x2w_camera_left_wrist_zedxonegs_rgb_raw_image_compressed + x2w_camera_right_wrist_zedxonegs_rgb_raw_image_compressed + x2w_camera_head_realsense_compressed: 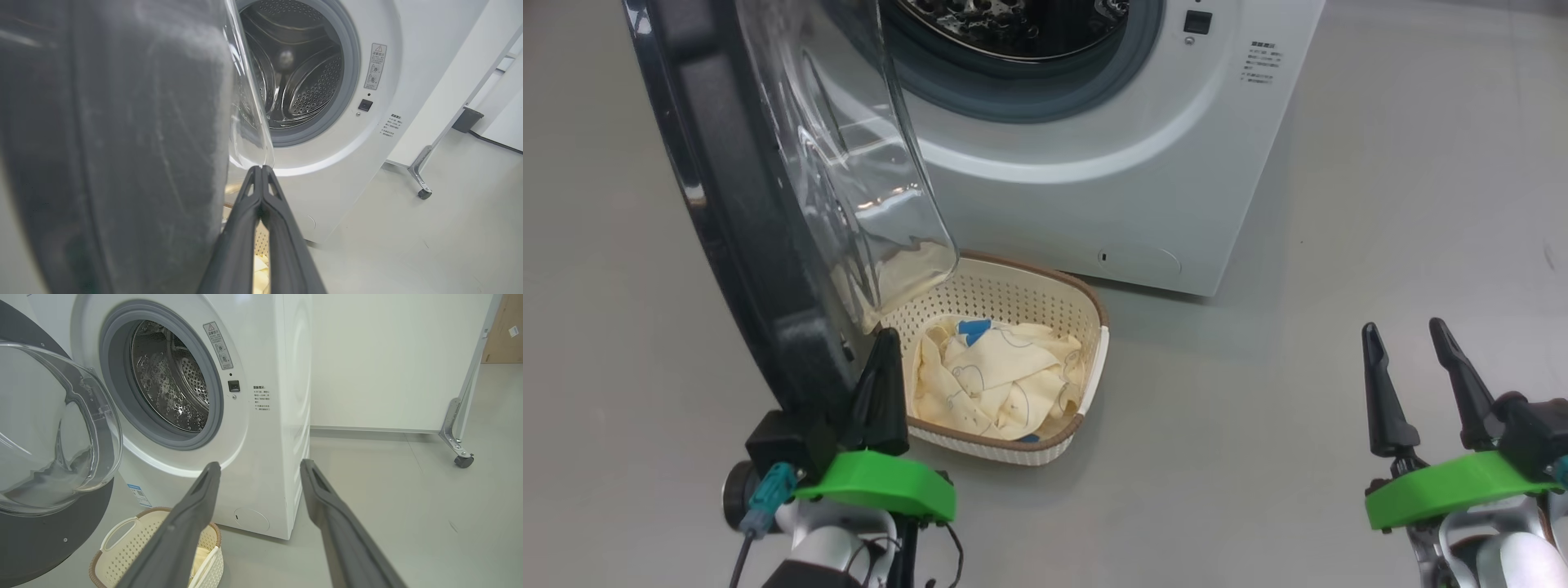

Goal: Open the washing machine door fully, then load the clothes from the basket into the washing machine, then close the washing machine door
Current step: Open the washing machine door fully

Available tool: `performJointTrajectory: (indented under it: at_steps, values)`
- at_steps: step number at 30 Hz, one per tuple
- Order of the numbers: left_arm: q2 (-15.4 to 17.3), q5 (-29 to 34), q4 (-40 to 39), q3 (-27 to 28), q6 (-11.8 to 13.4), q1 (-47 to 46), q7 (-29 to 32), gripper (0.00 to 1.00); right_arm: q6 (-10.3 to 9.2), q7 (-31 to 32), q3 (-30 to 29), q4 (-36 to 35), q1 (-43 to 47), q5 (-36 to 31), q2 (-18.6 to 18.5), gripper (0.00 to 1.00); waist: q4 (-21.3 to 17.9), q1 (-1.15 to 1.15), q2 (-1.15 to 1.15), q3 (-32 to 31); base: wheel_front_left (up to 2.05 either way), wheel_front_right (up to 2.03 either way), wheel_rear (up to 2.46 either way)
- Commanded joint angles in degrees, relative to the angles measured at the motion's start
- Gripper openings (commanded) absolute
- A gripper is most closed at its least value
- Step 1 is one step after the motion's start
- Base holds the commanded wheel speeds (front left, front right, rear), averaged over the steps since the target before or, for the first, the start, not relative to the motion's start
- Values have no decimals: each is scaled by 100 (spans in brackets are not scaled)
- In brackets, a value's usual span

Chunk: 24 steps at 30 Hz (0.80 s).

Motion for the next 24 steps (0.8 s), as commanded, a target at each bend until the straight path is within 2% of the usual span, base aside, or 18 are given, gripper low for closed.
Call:
performJointTrajectory:
  at_steps: [1,10,24]
  values:
    - [175,47,-198,308,620,-82,-81,0,-16,15,109,-226,-71,-33,-41,100,63,0,0,-17,0,0,0]
    - [456,18,-375,523,808,238,-69,0,-16,59,121,-252,-47,-41,-41,100,304,0,0,-79,0,0,0]
    - [797,-94,-604,1063,1115,587,-72,0,-16,67,138,-281,-35,-71,-41,100,428,0,0,-89,0,0,0]
